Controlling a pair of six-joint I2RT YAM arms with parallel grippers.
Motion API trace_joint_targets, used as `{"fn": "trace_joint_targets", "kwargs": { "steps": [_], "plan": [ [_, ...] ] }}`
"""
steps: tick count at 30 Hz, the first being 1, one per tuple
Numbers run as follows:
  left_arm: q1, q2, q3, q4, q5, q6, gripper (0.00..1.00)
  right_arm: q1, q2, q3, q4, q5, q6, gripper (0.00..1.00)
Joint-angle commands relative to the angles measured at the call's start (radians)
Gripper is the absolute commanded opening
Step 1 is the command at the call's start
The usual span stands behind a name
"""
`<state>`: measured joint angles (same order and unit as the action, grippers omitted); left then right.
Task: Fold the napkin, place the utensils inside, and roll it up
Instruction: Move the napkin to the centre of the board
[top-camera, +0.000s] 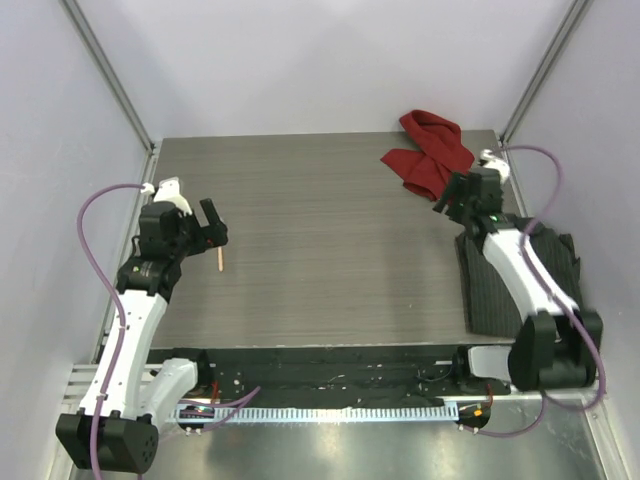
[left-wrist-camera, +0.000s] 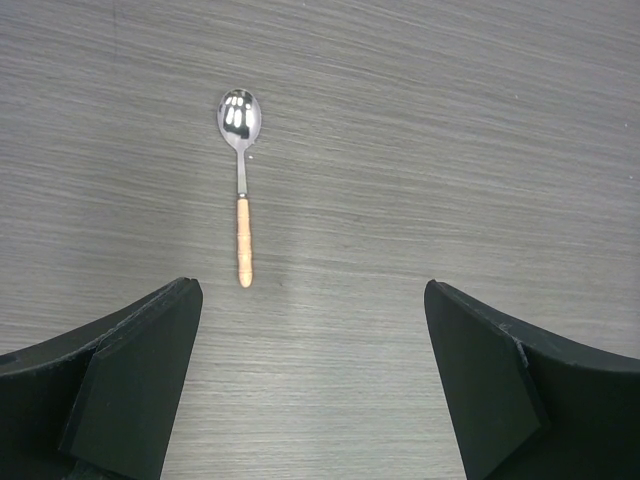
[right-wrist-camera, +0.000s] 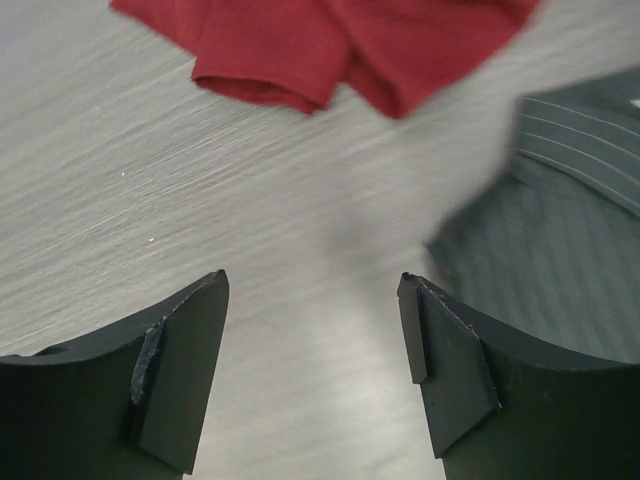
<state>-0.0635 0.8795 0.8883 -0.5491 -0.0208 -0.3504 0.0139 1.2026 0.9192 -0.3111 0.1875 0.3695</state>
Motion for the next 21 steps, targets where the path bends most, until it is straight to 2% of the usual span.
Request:
{"fn": "trace_joint_targets", "kwargs": {
  "steps": [1,8,11,15,21],
  "plan": [
    [-0.007,0.010,0.003,0.038,0.042,0.036,1.00,0.092,0.219,0.163,0.056,0.069,-0.027,0.77],
    [-0.013,0.029,0.005,0.035,0.064,0.047,1.00,0.129,0.642,0.438,0.076,0.142,-0.009,0.75],
    [-0.019,0.035,0.005,0.035,0.064,0.048,1.00,0.129,0.739,0.559,0.076,0.155,-0.003,0.75],
    [-0.038,0.055,0.003,0.041,0.097,0.050,1.00,0.129,0.901,0.731,0.064,0.254,-0.020,0.77],
    [-0.048,0.065,0.003,0.040,0.108,0.054,1.00,0.129,1.083,0.982,-0.031,0.346,-0.090,0.78]
  ]
}}
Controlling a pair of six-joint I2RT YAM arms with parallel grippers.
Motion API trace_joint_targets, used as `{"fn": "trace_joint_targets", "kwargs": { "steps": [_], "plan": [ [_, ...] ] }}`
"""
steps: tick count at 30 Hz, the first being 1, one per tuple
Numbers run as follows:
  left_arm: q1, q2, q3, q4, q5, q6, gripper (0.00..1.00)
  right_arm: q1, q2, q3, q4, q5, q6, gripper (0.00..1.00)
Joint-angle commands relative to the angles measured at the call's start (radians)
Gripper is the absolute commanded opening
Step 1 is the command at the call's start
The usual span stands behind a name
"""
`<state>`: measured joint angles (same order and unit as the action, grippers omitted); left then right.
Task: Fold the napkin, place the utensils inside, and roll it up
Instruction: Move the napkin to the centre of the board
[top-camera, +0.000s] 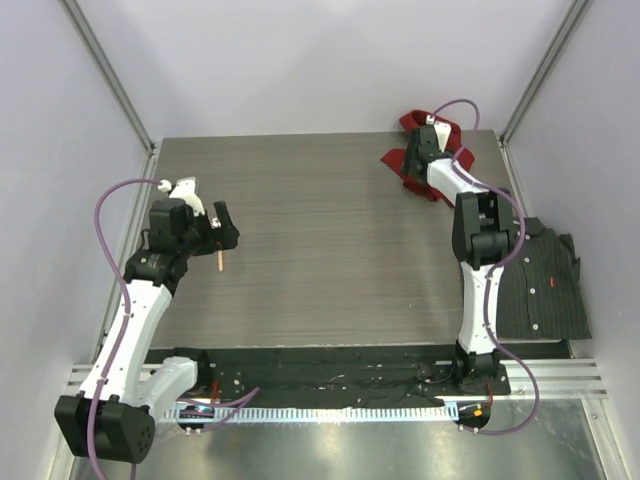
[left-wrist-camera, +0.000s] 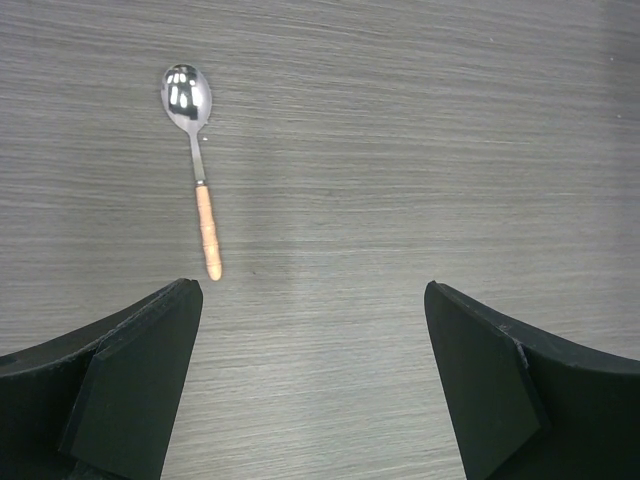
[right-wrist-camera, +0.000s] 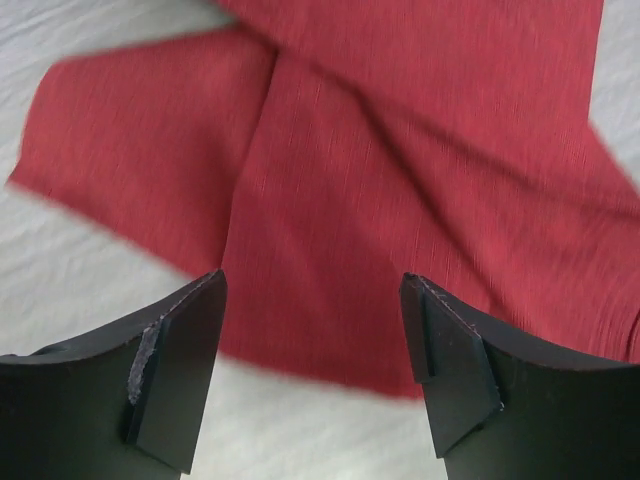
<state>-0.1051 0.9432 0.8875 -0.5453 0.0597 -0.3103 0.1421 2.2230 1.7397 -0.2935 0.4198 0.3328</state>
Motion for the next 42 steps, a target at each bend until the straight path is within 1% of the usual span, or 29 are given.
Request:
{"fn": "trace_joint_targets", "kwargs": {
  "steps": [1,3,6,7,8,10,11,13,16,17,18,20,21,22,24,26,27,29,31,32,34,35,36,38,39,41,42],
  "plan": [
    [-0.008,0.003,0.005,0.036,0.029,0.016,1.00,0.001,0.116,0.193,-0.067,0.128,-0.061,0.78],
    [-0.008,0.005,0.005,0.036,0.034,0.016,1.00,-0.001,0.157,0.269,-0.113,0.126,-0.074,0.76],
    [-0.011,0.005,0.004,0.038,0.040,0.017,1.00,-0.001,0.201,0.316,-0.159,0.070,-0.077,0.59],
    [-0.013,0.005,0.004,0.039,0.040,0.017,1.00,0.001,0.202,0.314,-0.164,0.047,-0.075,0.54],
    [-0.015,0.003,0.004,0.038,0.040,0.019,1.00,-0.001,0.199,0.311,-0.165,-0.007,-0.072,0.41],
    [-0.016,0.000,0.004,0.039,0.040,0.019,1.00,0.001,0.190,0.297,-0.170,-0.070,-0.074,0.19],
    [-0.019,-0.001,0.002,0.038,0.040,0.017,1.00,0.007,0.164,0.285,-0.170,-0.126,-0.069,0.01],
    [-0.021,-0.006,0.001,0.039,0.040,0.017,1.00,0.027,0.112,0.219,-0.167,-0.150,-0.069,0.01],
    [-0.022,-0.009,0.001,0.039,0.031,0.019,1.00,0.117,-0.014,0.097,-0.159,-0.164,-0.081,0.01],
    [-0.022,-0.009,0.001,0.039,0.029,0.019,1.00,0.167,-0.051,0.062,-0.156,-0.180,-0.068,0.01],
    [-0.022,-0.009,0.001,0.039,0.026,0.019,1.00,0.200,-0.112,-0.006,-0.153,-0.222,-0.054,0.01],
    [-0.022,-0.009,-0.001,0.039,0.025,0.016,1.00,0.261,-0.173,-0.078,-0.136,-0.263,-0.031,0.01],
    [-0.024,-0.006,0.001,0.041,0.026,0.014,1.00,0.333,-0.196,-0.144,-0.128,-0.266,-0.003,0.01],
    [-0.024,-0.004,0.002,0.039,0.026,0.011,1.00,0.367,-0.247,-0.173,-0.118,-0.271,0.014,0.01],
    [-0.024,0.000,0.002,0.041,0.029,0.002,1.00,0.468,-0.282,-0.239,-0.092,-0.292,0.058,0.01],
    [-0.024,0.009,0.004,0.044,0.032,-0.006,1.00,0.530,-0.319,-0.269,-0.064,-0.348,0.078,0.02],
    [-0.025,0.012,0.008,0.048,0.035,-0.024,1.00,0.574,-0.328,-0.281,-0.059,-0.366,0.087,0.06],
    [-0.025,0.031,0.013,0.053,0.058,-0.042,1.00,0.596,-0.364,-0.281,-0.064,-0.406,0.106,0.27],
    [-0.025,0.051,0.028,0.053,0.080,-0.072,1.00,0.602,-0.405,-0.301,-0.067,-0.436,0.130,0.41],
    [-0.025,0.072,0.034,0.053,0.086,-0.082,1.00,0.600,-0.455,-0.313,-0.067,-0.432,0.133,0.51],
    [-0.027,0.091,0.045,0.050,0.089,-0.130,1.00,0.602,-0.512,-0.373,-0.073,-0.424,0.138,0.55],
    [-0.034,0.110,0.047,0.051,0.085,-0.144,1.00,0.602,-0.566,-0.397,-0.078,-0.424,0.140,0.57],
    [-0.041,0.117,0.045,0.060,0.080,-0.162,1.00,0.602,-0.589,-0.452,-0.082,-0.393,0.140,0.57],
    [-0.060,0.135,0.039,0.067,0.057,-0.205,1.00,0.600,-0.635,-0.520,-0.085,-0.406,0.135,0.57],
    [-0.064,0.155,0.034,0.073,0.037,-0.219,1.00,0.602,-0.678,-0.590,-0.085,-0.408,0.132,0.57],
    [-0.068,0.172,0.010,0.091,0.032,-0.268,1.00,0.608,-0.727,-0.663,-0.067,-0.457,0.115,0.57],
    [-0.068,0.189,-0.001,0.106,0.041,-0.283,1.00,0.611,-0.778,-0.733,-0.059,-0.479,0.109,0.57]
  ]
}}
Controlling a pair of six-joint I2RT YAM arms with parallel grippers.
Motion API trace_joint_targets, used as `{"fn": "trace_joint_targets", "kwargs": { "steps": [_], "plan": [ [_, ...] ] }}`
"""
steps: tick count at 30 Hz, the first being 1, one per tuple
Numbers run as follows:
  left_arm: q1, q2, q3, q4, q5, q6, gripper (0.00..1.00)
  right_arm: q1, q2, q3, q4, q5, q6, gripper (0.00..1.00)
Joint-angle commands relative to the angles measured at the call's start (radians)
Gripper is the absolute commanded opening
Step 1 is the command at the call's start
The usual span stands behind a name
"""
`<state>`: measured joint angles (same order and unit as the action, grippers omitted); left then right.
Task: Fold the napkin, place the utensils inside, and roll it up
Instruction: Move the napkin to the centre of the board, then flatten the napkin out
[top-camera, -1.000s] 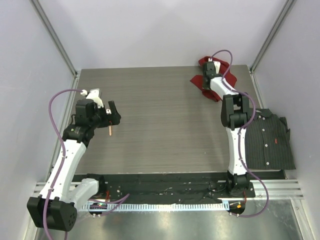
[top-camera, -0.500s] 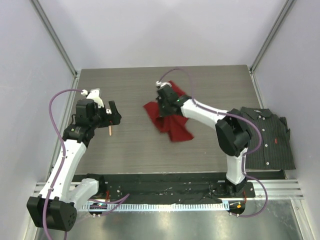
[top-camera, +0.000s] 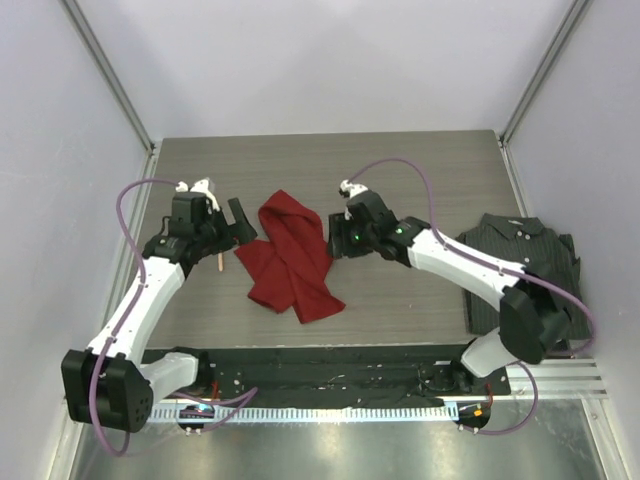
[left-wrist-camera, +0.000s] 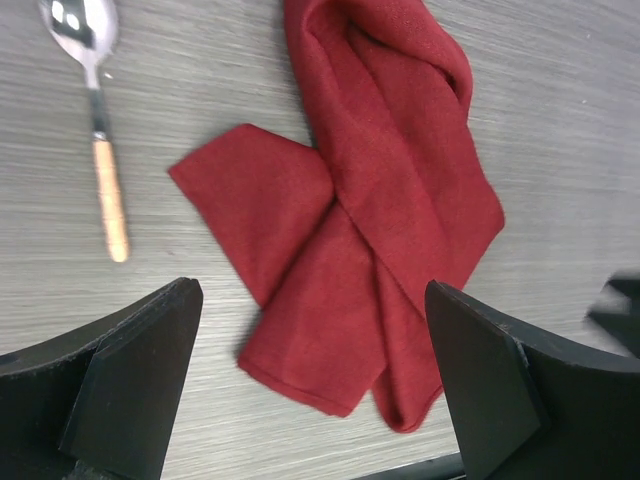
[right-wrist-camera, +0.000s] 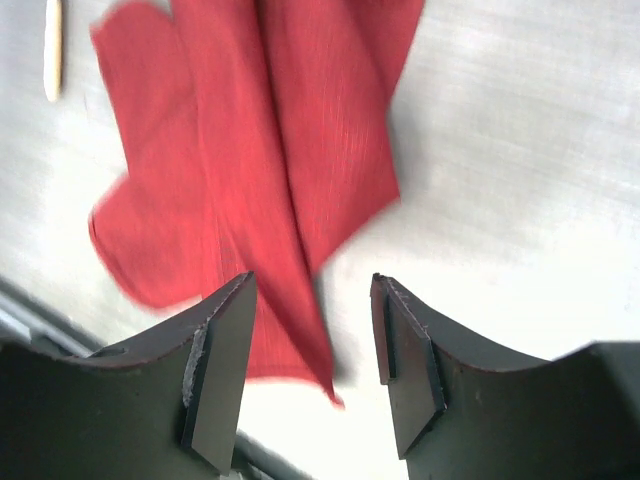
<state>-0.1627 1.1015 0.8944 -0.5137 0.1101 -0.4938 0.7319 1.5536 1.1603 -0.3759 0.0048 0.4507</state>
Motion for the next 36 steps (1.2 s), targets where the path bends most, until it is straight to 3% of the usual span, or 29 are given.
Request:
{"fn": "trace_joint_targets", "kwargs": {
  "steps": [1,8,14,23,27,32,36],
  "plan": [
    [-0.012,0.038,-0.020,0.108,-0.004,-0.112,1.00,0.023,-0.133,-0.189,0.041,-0.078,-0.015,0.57],
    [-0.014,0.147,-0.051,0.202,-0.010,-0.161,1.00,0.049,-0.231,-0.338,0.083,-0.195,-0.070,0.59],
    [-0.014,0.234,-0.049,0.283,0.045,-0.204,1.00,0.092,-0.152,-0.346,0.112,-0.209,-0.089,0.59],
    [-0.014,0.248,-0.051,0.308,0.054,-0.212,1.00,0.113,-0.060,-0.352,0.158,-0.243,-0.092,0.54],
    [-0.014,0.245,-0.054,0.313,0.049,-0.210,1.00,0.115,-0.032,-0.349,0.173,-0.249,-0.099,0.38],
    [-0.015,0.254,-0.060,0.322,0.042,-0.215,1.00,0.115,-0.029,-0.312,0.144,-0.215,-0.112,0.06],
    [-0.017,0.271,-0.052,0.322,0.031,-0.209,1.00,0.113,-0.101,-0.303,0.091,-0.109,-0.112,0.01]
  ]
}}
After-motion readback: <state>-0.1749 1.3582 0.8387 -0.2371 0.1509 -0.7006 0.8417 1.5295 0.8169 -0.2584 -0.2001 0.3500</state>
